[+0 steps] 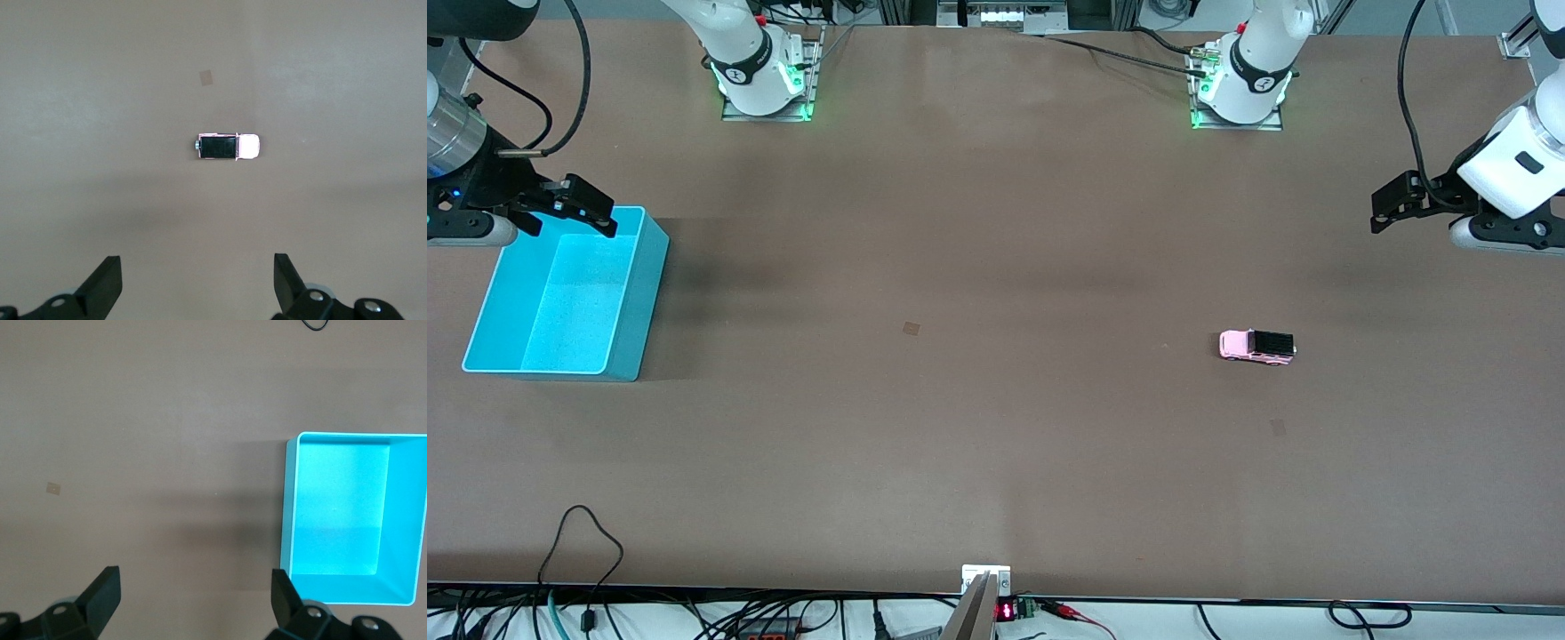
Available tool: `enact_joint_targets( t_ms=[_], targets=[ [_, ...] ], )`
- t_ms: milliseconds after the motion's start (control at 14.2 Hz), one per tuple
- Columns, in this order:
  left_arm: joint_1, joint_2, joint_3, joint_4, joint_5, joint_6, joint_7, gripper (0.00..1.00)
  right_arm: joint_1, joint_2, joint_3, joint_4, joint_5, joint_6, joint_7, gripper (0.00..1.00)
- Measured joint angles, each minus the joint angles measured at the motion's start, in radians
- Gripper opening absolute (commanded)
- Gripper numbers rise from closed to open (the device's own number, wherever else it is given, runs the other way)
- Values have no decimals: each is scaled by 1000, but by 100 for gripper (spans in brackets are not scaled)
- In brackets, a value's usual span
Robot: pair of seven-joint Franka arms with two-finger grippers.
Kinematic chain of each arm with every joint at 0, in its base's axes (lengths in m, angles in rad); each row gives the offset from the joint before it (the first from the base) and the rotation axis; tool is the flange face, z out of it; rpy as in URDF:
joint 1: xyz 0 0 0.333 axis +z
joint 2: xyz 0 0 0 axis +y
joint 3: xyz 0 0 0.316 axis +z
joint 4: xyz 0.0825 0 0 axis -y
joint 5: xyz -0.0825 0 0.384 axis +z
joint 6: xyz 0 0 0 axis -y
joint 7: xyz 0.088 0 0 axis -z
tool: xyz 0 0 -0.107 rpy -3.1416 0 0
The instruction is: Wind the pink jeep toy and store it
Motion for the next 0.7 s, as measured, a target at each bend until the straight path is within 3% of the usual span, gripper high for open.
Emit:
enact_joint_targets(
  t_ms=[704],
  targets=[
    [0, 1, -4, 0, 25, 0, 0, 100, 0, 0, 0, 0, 0, 0, -3, 100]
  ],
)
